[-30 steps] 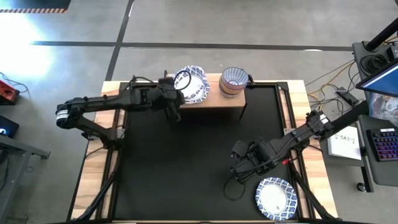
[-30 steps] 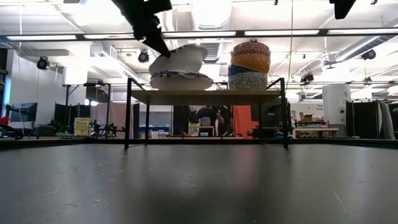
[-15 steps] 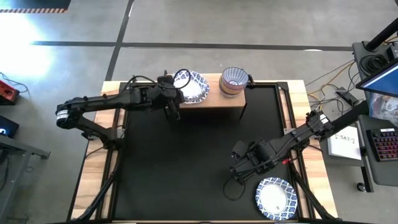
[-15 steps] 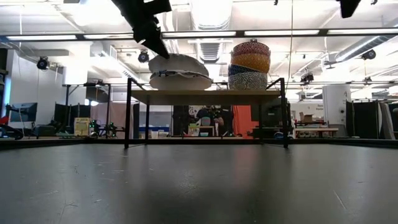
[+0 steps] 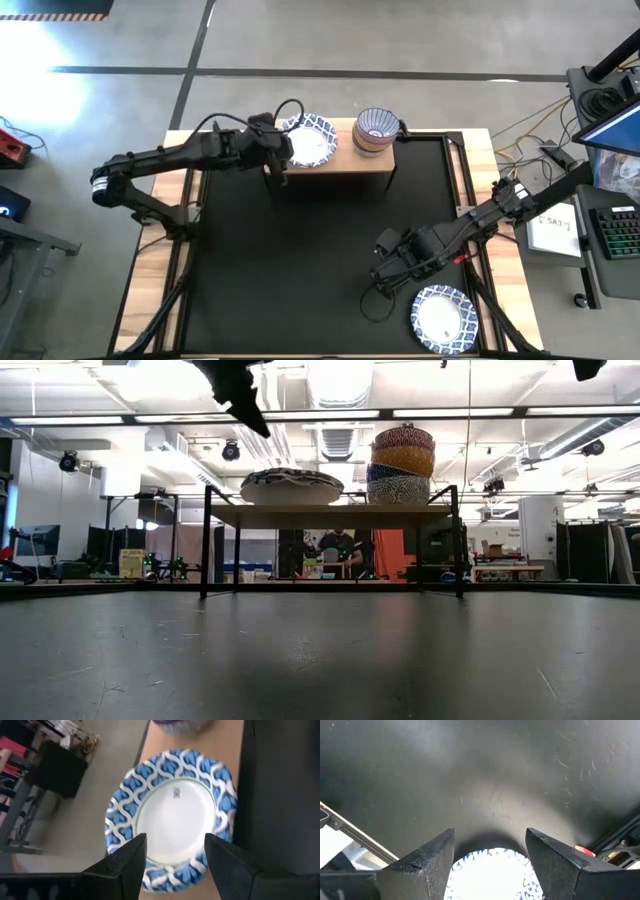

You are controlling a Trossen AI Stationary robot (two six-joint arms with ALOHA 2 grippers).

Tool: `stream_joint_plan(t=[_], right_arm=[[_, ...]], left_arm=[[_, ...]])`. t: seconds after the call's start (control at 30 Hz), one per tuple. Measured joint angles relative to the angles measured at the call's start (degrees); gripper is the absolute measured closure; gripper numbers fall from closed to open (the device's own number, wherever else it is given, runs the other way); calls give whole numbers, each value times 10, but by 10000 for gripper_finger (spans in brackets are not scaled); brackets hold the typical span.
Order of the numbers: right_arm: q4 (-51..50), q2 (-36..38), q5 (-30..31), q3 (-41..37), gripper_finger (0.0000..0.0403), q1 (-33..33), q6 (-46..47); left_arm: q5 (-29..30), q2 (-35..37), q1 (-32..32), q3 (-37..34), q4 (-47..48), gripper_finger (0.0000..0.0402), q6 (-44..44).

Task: Place and stack bowls onto a shelf
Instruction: Stack the white and blue bowl on top of the white and blue bowl on the shelf

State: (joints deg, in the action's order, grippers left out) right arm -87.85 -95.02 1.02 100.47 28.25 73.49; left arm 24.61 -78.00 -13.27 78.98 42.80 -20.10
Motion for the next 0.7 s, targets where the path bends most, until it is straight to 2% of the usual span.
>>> stream_joint_plan(t=[0.27, 0.37, 0.47, 0.57, 0.7], right_arm=[[-1, -1, -15, 0, 170, 14, 46], [1, -3, -16, 0, 170, 30, 100], [12, -3, -25, -4, 170, 47, 169], [18, -3, -27, -5, 170, 69, 238], [40, -3, -31, -24, 170, 92, 309]], left_arm=[[-1, 16, 23, 1, 25, 219, 62], [-7, 26, 31, 0, 28, 219, 111], [-49, 44, 36, -1, 27, 219, 143], [-85, 63, 44, -5, 23, 219, 162], [-92, 83, 61, -10, 22, 219, 167]])
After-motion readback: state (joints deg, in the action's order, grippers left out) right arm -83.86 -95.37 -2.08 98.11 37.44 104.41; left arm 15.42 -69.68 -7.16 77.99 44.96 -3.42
